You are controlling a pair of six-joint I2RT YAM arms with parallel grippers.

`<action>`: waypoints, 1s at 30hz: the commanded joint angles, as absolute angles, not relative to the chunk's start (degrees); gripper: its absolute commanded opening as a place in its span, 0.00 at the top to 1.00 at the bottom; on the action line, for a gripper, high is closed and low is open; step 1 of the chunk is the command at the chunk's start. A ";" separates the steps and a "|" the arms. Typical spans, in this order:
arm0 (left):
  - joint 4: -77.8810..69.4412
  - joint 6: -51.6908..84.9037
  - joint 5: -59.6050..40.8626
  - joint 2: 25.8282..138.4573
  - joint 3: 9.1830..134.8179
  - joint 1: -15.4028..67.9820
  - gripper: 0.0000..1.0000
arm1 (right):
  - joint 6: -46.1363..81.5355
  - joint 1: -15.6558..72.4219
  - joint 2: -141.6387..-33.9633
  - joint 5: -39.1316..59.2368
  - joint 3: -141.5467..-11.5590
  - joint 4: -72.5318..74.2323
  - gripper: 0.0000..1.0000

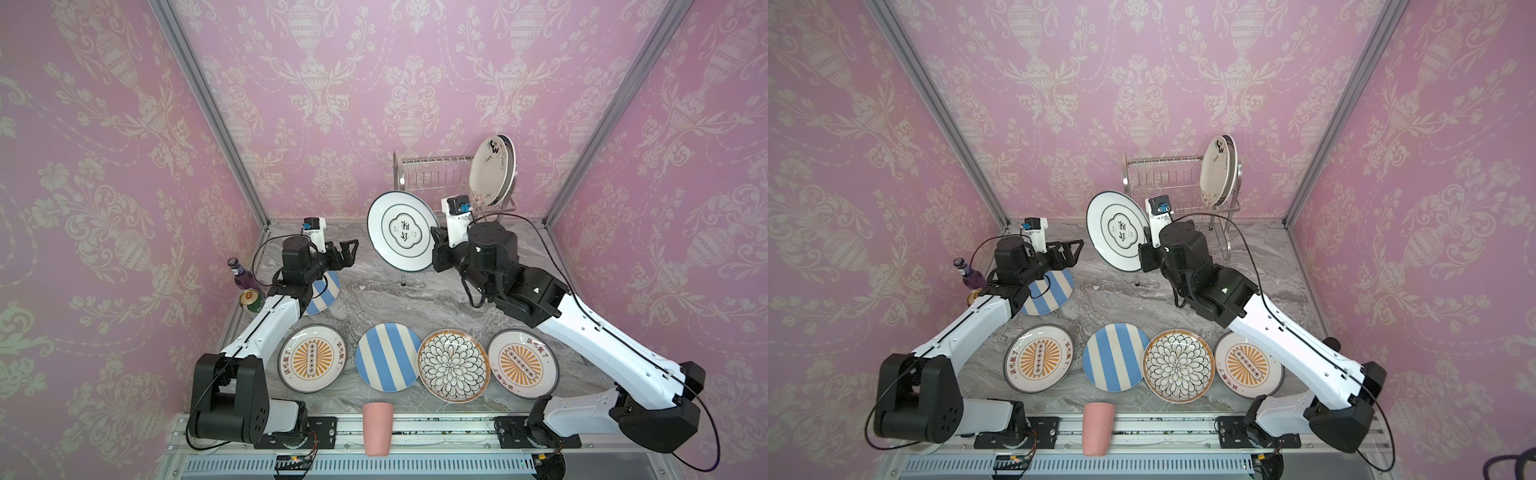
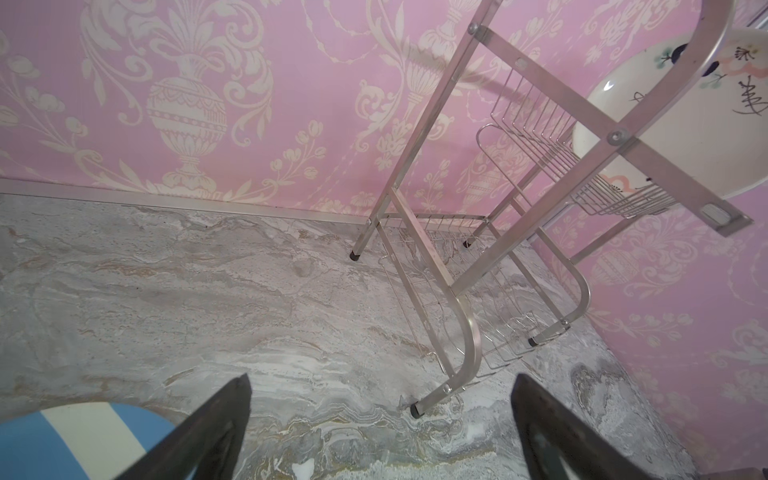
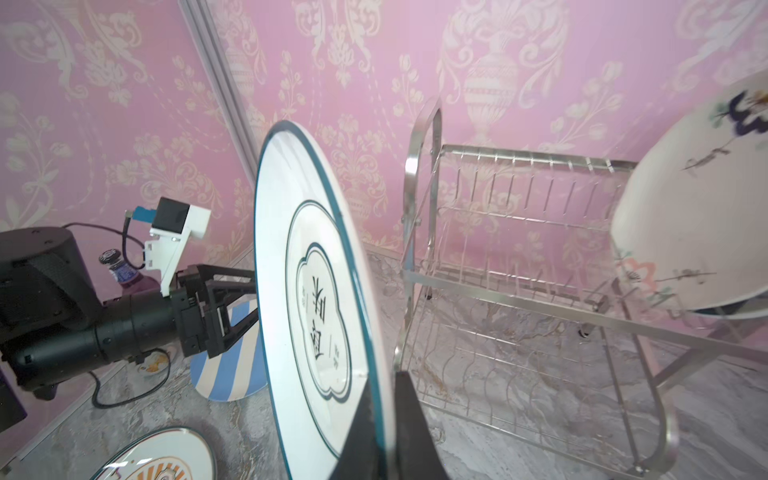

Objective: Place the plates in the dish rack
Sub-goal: 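Lift the white plate toward the rack with the right gripper while left arm draws back, then lower the white plate upright into the upper tier beside the cream plate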

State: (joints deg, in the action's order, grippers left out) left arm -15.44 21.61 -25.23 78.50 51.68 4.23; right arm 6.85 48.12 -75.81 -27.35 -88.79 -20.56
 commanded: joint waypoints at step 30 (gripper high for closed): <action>-9.80 21.64 -32.90 74.17 57.26 9.52 0.01 | -17.89 27.64 -103.38 -49.41 -125.59 -10.93 1.00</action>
State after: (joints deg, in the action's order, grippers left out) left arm -12.64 24.97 -31.88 74.83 54.83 9.41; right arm -18.00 28.10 -102.24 -48.47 -122.04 -13.74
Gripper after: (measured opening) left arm 0.994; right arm 0.085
